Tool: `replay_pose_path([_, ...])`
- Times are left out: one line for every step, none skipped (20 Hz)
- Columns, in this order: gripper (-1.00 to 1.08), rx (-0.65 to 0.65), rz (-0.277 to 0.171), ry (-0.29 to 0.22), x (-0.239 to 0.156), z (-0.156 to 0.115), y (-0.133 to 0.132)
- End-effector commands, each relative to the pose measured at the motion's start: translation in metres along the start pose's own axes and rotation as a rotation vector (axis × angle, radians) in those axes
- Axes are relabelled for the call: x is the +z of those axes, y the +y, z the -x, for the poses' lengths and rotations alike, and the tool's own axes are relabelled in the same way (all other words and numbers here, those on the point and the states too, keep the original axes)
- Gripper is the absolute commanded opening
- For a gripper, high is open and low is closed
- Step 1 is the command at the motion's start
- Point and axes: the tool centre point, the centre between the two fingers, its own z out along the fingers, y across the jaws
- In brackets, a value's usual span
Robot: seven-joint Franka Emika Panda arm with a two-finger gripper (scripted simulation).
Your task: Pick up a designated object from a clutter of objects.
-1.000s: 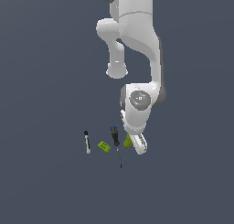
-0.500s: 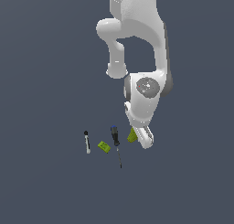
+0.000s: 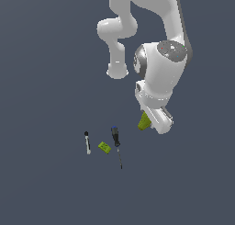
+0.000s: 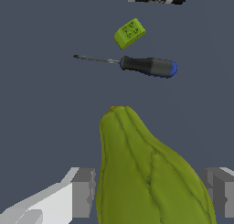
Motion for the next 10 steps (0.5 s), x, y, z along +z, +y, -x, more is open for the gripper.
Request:
replay_pose_path([-1.0,0.0,-0.002,0.001,-0.031,0.012,0.001])
replay_pose_path([-1.0,0.0,-0.002,0.001,-0.043,0.017,0.002])
replay_pose_path([-1.0,0.0,-0.002,0.002,-0.054,0.021,0.002])
replay_pose_path([-1.0,0.0,-0.002,0.002,-0.066,0.026,0.002])
replay_pose_path([-1.0,0.0,-0.002,0.002,-0.077,0.03,0.003])
replay_pose_path([-1.0,0.0,-0.002,0.002,-0.088,0.035,0.003])
replay_pose_path([-1.0,0.0,-0.002,0.002,-0.1,0.039,0.004])
replay_pose_path([-1.0,0.0,-0.002,0.002,-0.111,0.044,0.004])
replay_pose_path([-1.0,0.0,-0.002,0.002,-0.122,0.048,0.004])
replay_pose_path([-1.0,0.0,-0.002,0.002,-0.132,0.052,0.004])
